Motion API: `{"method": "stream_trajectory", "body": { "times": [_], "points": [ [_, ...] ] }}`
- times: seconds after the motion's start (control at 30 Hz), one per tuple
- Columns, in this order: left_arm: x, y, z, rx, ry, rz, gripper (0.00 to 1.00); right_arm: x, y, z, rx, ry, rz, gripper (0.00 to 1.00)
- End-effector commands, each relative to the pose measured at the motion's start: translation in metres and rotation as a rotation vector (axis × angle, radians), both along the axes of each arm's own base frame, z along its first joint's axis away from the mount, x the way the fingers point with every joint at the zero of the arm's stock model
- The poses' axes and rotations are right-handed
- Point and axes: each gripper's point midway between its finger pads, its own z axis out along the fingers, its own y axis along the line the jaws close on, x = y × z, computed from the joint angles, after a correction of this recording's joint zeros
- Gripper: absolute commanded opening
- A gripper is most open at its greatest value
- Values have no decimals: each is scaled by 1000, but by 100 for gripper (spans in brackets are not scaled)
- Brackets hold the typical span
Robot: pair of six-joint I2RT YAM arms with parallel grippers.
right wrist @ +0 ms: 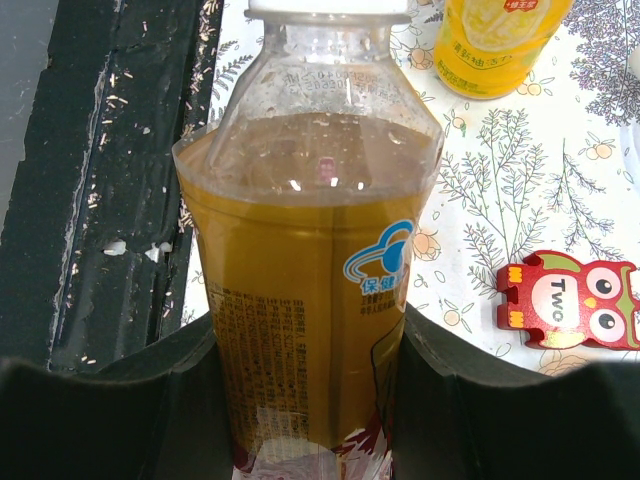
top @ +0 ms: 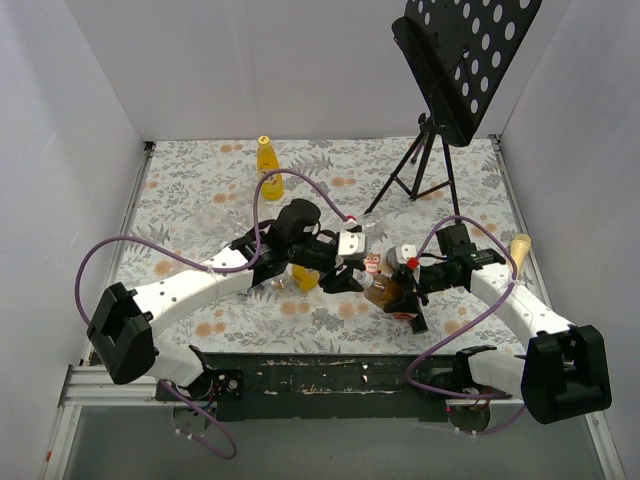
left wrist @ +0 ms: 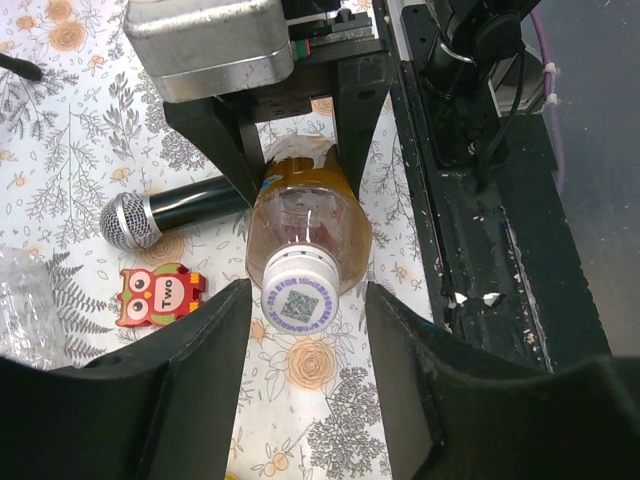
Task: Unscrew the bottle caps
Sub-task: Unscrew the bottle cap from the plastic bottle.
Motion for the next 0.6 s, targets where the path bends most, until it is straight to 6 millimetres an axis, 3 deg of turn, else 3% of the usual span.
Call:
{"method": "stream_trajectory", "body": {
  "times": [0.0, 0.2, 0.33, 0.47, 0.57],
  "points": [
    [4, -10, 17, -40, -19, 1, 44, -3, 1, 2, 9, 8, 13, 1],
    [4, -10, 15, -34, 10, 14, 25, -3, 1, 2, 10, 7, 13, 1],
    [4, -10, 20, -37, 58, 50, 0, -3, 1, 2, 8, 8, 13, 1],
    [2, -12, 34, -50, 226, 150, 0, -3, 1, 1, 4, 7, 11, 1],
    [14, -15, 52, -72, 482, 376, 0, -2, 1, 0, 1, 7, 10, 1]
  ]
}}
